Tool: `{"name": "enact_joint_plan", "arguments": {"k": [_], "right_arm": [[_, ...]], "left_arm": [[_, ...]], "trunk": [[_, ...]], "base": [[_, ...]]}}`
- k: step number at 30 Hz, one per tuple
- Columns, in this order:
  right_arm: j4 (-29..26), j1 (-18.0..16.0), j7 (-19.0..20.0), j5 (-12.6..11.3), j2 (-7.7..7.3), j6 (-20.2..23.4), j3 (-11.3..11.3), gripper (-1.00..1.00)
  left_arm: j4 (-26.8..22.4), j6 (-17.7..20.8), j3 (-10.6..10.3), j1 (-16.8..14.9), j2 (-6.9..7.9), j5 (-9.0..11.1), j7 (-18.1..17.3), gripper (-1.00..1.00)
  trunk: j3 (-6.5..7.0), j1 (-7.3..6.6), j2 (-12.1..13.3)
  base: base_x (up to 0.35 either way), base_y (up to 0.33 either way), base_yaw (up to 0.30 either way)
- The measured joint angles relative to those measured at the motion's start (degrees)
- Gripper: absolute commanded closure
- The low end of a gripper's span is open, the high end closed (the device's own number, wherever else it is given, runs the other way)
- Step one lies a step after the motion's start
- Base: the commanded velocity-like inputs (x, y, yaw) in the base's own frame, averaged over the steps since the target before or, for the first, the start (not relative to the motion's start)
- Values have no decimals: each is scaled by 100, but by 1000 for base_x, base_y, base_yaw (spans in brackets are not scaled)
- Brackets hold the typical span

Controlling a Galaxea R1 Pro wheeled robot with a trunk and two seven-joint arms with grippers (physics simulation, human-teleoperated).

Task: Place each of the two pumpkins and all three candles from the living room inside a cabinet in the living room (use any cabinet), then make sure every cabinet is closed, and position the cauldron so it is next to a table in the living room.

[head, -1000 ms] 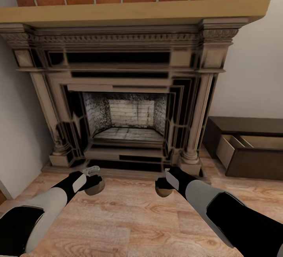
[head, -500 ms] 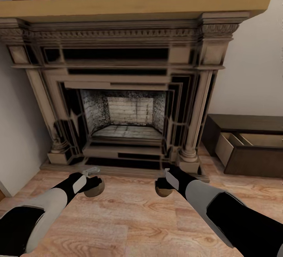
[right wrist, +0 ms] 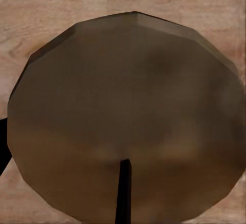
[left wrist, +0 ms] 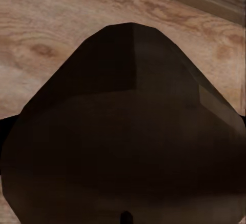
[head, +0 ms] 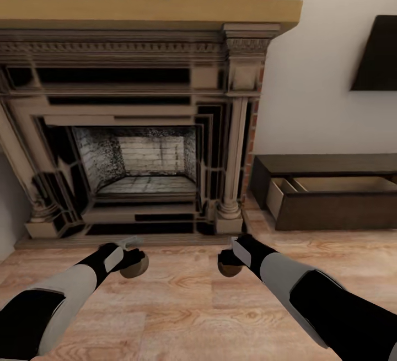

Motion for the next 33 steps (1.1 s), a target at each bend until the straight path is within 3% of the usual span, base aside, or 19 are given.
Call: {"name": "enact_joint_plan", "arguments": {"k": [23,28,33], "right_arm": [[5,1,0,0,-1,-3,12,100],[6,135,1,-8,6,-8,2,100],[-4,166,2,10,10,-8,11,100]], "left_arm": [[180,-15,-11,1,-2,-31,-4,100],[539,-679,-11,7,2,-41,-40,100],[582,-771,7,9,0,-27,-86,100]], "trunk": [[-1,0,0],[0,-1,0],[111,-16,6]], "base": [[-218,-194,-276],[-66,-16,-85],[-3,-1,-4]]}}
